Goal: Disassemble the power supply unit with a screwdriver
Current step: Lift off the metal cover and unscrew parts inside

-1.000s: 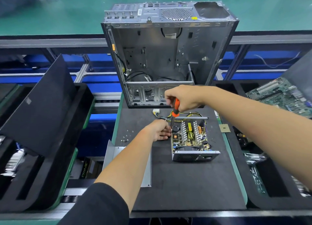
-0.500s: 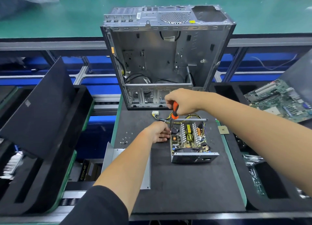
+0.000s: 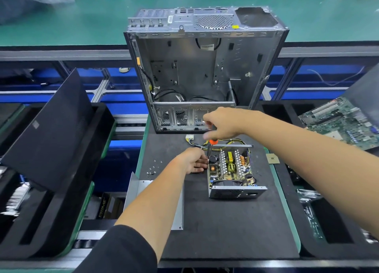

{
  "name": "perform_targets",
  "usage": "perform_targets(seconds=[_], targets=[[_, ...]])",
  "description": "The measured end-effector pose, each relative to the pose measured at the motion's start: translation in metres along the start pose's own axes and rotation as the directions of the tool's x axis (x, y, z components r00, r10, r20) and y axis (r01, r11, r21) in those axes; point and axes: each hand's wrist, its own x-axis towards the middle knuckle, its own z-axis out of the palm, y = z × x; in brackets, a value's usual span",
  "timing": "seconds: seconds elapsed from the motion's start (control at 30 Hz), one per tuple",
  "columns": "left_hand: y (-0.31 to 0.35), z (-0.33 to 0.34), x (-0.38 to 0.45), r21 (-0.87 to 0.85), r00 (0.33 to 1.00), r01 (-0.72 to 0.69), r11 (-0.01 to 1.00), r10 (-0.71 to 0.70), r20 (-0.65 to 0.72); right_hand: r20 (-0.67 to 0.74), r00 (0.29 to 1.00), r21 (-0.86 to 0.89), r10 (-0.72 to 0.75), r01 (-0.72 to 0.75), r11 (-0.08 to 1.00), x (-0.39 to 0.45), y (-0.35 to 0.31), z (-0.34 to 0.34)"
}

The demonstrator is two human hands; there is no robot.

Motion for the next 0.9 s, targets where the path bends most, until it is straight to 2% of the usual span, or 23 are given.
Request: perform_targets(seconds=[0.07,0.1,0.17,0.3,0.37,0.53,0.6,0.7,0.8,0.9], targets=[[0.001,0.0001,-0.001,0.001,1.0,-0.002,1.0,0.002,-0.005,0.01,0.998,-0.139,0.06,-0.058,0.989,0.0025,-0.0037,0.0018],[0.0013,0.0001,-0.0011,0.004,1.0,0.0,1.0,0.0,-0.006,-0.005,0.999,-0.185,0.041,-0.041,0.982,0.0045,-0.0044,0.0033],[0.0019,0.0013,-0.0012,0.012,1.0,0.003,1.0,-0.003,0.003,-0.039,0.999,-0.12,-0.017,0.012,0.993,0.0061,-0.0021,0.0052],[0.0016,0.0005,-0.0019,0.016,1.0,0.005,1.0,-0.005,0.008,0.005,0.994,0.151,-0.111,0.109,0.982,-0.0008,0.0016,-0.0014],[0.0016,0.0005,-0.0012,0.018,1.0,0.005,1.0,-0.005,0.007,0.018,0.996,0.139,-0.088,0.084,0.987,-0.0017,0.0032,-0.0014],[0.0014,0.0014,-0.0015,0.023,1.0,0.004,1.0,-0.004,0.0,-0.002,0.995,-0.046,0.099,-0.099,0.994,0.002,-0.0009,0.006],[0.0017,0.0017,-0.0012,0.027,1.0,0.001,1.0,-0.001,-0.002,-0.053,0.998,-0.033,0.017,-0.019,0.999,0.003,-0.0007,0.0078],[0.0024,0.0013,-0.0023,0.02,1.0,0.003,1.0,-0.003,-0.003,-0.049,0.994,0.08,-0.097,0.101,0.992,-0.0004,0.0005,0.0029],[0.0029,0.0023,-0.0025,0.027,1.0,0.003,1.0,-0.003,-0.002,-0.022,0.996,0.177,-0.086,0.089,0.98,-0.0017,0.0039,0.0031],[0.0028,0.002,-0.0031,0.029,1.0,0.003,1.0,-0.002,-0.004,-0.031,1.0,0.061,0.003,-0.002,0.998,0.0021,0.0047,0.0047]])
